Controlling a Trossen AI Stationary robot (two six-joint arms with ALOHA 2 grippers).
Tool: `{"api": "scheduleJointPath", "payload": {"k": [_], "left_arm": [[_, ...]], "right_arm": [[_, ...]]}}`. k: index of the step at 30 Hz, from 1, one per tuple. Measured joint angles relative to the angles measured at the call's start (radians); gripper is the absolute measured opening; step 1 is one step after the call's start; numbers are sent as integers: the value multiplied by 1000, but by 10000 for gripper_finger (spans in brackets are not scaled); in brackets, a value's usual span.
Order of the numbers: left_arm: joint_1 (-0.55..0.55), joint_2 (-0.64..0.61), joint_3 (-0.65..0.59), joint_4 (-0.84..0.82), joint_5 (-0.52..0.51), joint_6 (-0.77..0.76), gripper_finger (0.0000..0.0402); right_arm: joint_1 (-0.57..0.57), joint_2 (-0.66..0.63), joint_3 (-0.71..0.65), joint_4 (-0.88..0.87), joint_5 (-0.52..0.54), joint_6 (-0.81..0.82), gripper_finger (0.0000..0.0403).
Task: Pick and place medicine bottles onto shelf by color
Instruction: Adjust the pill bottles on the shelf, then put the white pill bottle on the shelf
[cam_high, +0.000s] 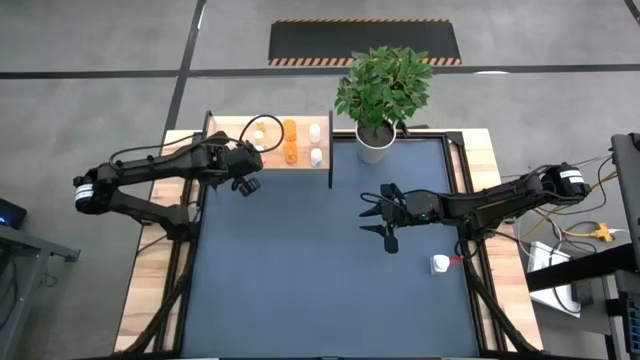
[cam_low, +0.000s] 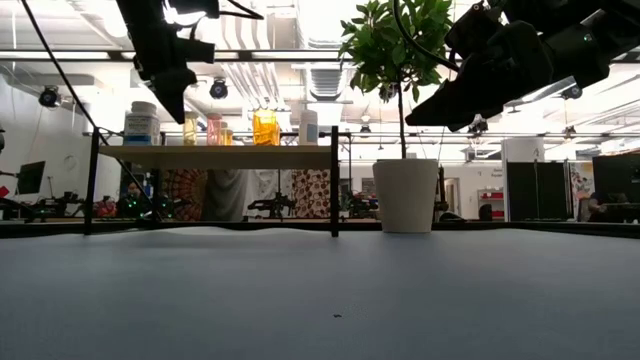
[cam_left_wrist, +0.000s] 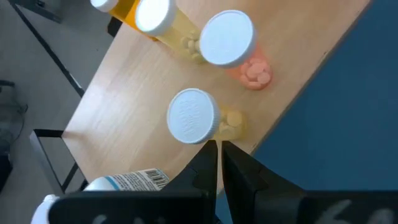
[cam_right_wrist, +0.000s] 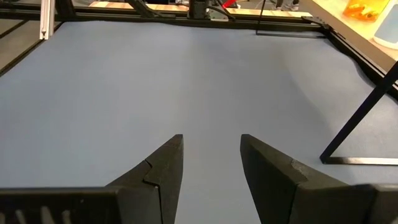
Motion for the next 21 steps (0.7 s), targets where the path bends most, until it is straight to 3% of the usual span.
{"api": "scheduleJointPath", "payload": {"k": [13,21], "left_arm": [[-13,-1,18,-1,9,-40,5],[-138,-15,91,53,68,-106,5]], "right_arm": [[0,0,0,0,0,0,150],[0,0,0,0,0,0,150]]}}
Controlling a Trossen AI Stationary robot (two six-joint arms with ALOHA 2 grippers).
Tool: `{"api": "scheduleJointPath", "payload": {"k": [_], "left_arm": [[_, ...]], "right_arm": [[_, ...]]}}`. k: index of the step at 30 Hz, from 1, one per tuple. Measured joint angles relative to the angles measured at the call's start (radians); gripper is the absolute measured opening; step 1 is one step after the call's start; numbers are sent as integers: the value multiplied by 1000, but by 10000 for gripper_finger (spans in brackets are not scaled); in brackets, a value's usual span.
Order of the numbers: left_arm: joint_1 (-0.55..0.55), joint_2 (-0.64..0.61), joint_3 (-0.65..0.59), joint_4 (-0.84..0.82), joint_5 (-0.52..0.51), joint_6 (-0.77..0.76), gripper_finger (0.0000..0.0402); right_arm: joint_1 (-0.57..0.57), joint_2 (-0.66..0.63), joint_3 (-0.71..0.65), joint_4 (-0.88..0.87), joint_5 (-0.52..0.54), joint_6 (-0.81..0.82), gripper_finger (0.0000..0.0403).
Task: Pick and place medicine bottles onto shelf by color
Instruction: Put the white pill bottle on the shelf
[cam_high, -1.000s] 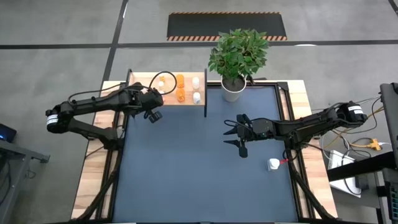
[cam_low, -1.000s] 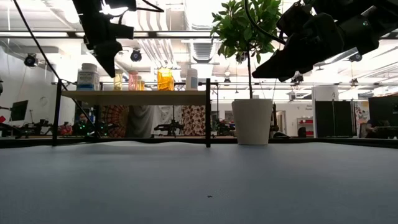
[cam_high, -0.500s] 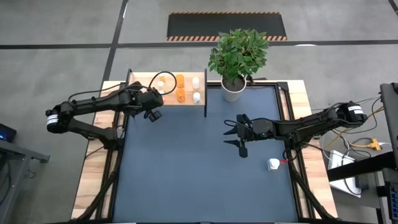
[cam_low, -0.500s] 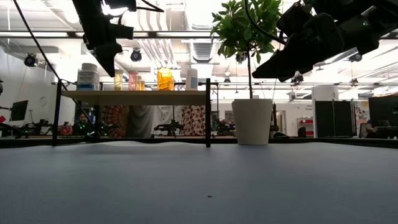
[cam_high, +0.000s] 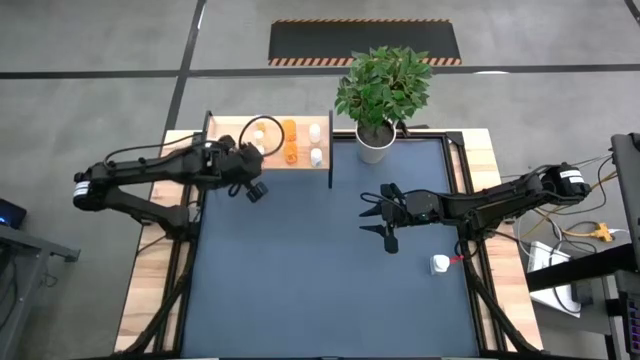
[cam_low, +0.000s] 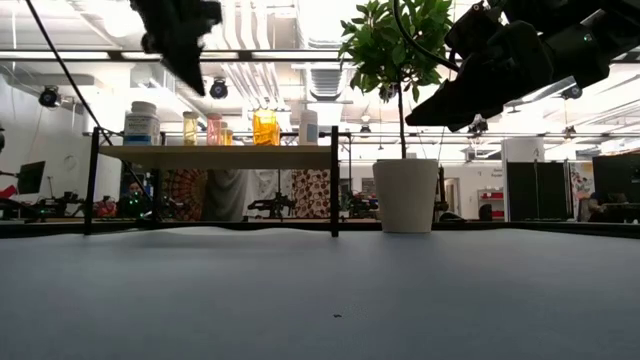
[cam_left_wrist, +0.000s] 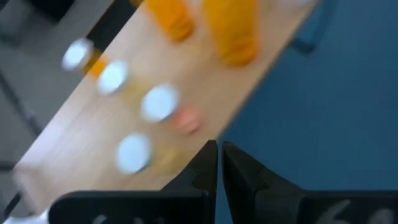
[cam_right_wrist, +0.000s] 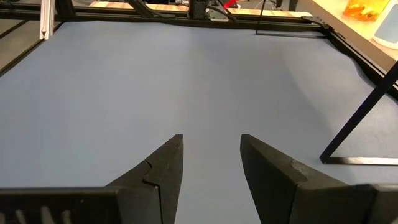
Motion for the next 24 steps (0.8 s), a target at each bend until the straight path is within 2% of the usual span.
{"api": "scheduleJointPath", "payload": {"k": [8,13,19,22,24], "left_arm": [[-229,-17,-2,243,1,34,5],[-366,-16,-18,529,2,256,5],[-461,-11,-21,693,3,522,5],[-468,-11,-22,704,3,584,5],[-467,-11,-22,707,2,597,5]], "right_arm": [[0,0,14,5,0,33,150],[1,0,63,-17,-37,75,150],[3,9,223,-355,-255,271,150],[10,24,312,-551,-364,409,150],[27,33,366,-683,-395,504,150]]}}
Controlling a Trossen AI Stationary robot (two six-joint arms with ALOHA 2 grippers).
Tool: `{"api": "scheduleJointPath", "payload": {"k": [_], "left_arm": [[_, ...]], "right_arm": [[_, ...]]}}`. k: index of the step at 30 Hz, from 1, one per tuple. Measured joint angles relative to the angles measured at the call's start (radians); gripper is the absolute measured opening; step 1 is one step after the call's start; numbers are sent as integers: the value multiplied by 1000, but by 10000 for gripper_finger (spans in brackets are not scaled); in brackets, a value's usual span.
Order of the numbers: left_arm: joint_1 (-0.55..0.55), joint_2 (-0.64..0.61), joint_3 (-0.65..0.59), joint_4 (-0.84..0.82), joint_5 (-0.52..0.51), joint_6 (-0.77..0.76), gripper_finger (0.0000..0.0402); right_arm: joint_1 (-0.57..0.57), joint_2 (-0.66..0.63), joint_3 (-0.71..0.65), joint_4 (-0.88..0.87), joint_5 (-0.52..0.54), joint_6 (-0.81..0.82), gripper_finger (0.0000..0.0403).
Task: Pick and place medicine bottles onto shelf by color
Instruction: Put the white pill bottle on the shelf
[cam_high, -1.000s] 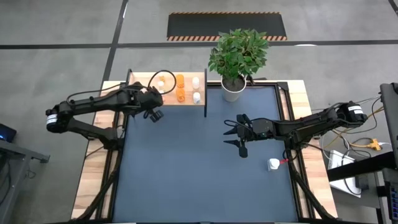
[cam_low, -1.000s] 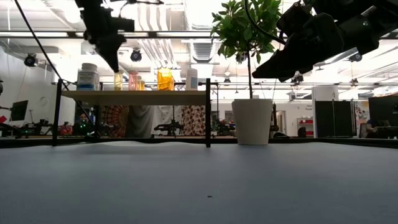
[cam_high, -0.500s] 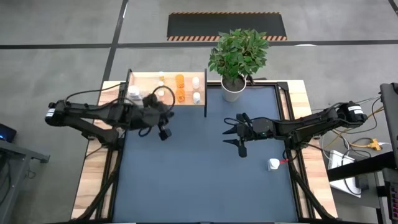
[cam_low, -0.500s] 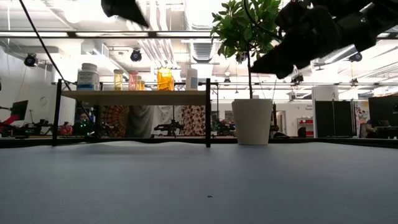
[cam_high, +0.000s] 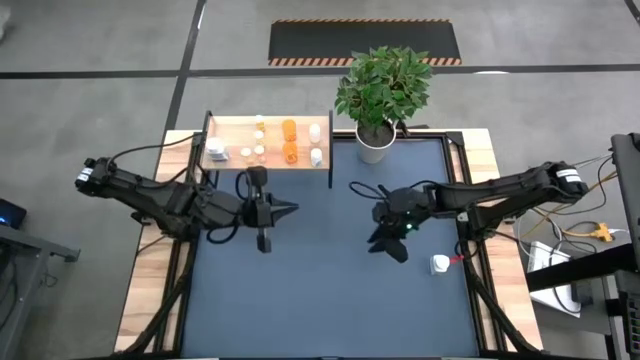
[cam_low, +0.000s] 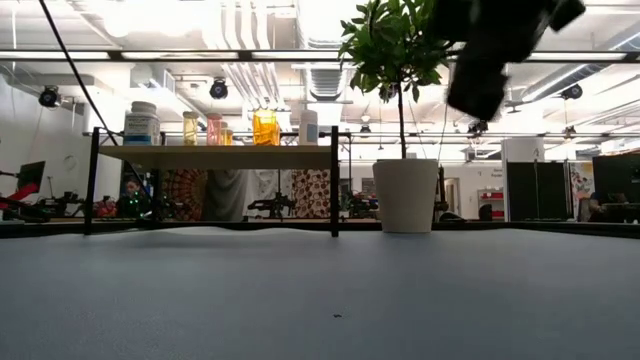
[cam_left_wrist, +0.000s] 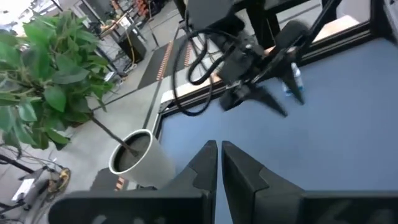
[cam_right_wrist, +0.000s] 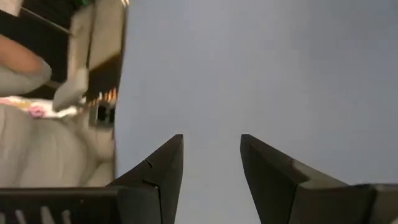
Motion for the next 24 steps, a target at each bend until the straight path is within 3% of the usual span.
{"api": "scheduleJointPath", "payload": {"k": [6,12,17,24], "left_arm": [[0,0,0,6,-1,82,5],[0,0,0,32,-2,144,5],[0,-1,0,32,-4,165,5],[0,-6,0,68,-56,170,5]], "right_arm": [[62,0,158,-519,-4,225,150],[115,-1,273,-982,82,514,154],[160,-3,296,-1091,90,672,184],[251,-6,241,-1086,87,890,244]]}}
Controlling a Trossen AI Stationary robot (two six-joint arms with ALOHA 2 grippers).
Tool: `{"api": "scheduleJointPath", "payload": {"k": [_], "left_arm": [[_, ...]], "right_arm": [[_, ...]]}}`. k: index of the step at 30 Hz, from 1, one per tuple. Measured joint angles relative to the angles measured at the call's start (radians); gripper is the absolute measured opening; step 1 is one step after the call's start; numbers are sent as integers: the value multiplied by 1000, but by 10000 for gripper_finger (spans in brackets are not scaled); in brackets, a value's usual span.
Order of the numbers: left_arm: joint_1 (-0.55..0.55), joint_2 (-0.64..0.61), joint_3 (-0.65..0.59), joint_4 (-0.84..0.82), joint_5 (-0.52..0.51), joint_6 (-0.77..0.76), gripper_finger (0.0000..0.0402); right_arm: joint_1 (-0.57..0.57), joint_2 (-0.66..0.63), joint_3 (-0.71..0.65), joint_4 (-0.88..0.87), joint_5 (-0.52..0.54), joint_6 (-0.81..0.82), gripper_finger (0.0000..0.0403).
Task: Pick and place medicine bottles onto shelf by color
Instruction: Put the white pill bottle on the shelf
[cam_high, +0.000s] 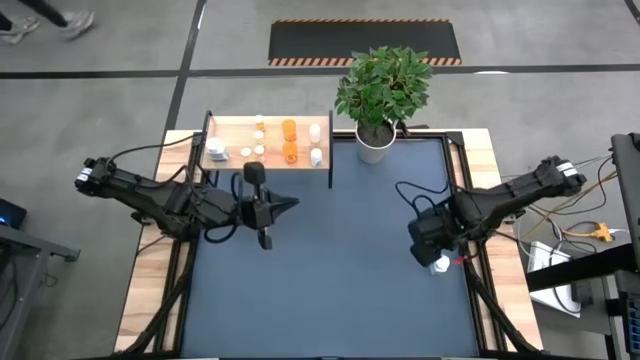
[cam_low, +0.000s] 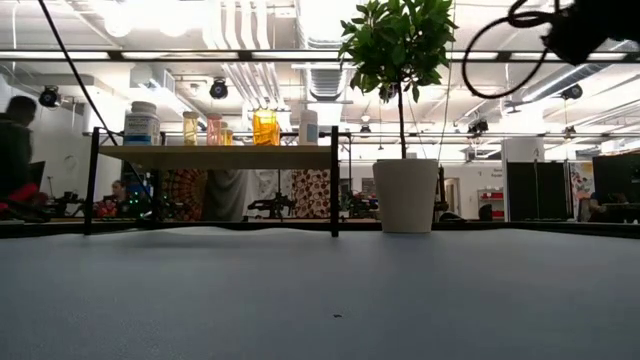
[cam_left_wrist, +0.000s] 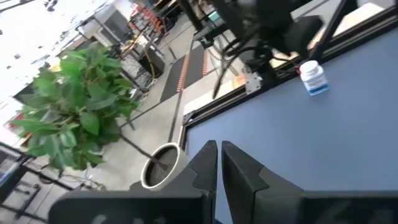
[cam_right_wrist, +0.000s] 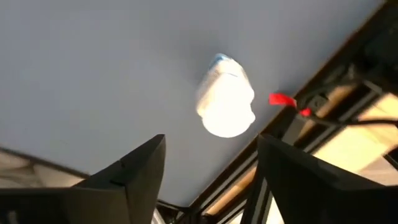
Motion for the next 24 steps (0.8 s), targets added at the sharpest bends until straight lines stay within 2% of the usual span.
{"api": "scheduleJointPath", "payload": {"k": [5,10,20,24], "left_arm": [[0,-1,0,-1,-31,0,5],[1,-1,0,0,-32,0,5],[1,-1,0,-1,-33,0,5],[1,-1,0,-1,-37,0,5]], "right_arm": [[80,1,-67,3,0,116,267],[135,1,-122,30,0,171,268],[175,1,-177,198,19,252,267],[175,5,-205,209,19,265,270]]}}
